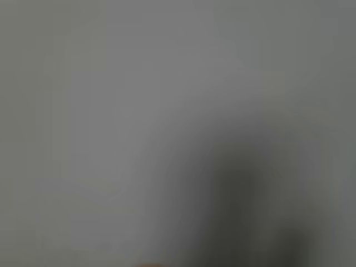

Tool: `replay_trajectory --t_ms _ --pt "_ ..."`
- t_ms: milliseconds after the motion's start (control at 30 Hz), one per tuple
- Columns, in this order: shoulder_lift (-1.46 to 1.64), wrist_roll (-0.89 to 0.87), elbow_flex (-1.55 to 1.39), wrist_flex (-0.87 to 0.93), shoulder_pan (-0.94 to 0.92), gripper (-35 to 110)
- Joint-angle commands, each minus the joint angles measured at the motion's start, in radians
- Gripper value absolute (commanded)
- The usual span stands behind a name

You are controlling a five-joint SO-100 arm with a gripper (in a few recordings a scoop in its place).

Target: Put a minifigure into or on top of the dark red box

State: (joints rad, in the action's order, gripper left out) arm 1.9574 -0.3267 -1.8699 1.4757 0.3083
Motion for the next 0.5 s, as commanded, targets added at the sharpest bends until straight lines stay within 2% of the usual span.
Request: replay_trajectory --t_ms 0,467 --pt "0.005 0.003 0.026 -0.014 -0.018 24" --pt "-0.08 0.052 0.153 0.043 -0.061 24"
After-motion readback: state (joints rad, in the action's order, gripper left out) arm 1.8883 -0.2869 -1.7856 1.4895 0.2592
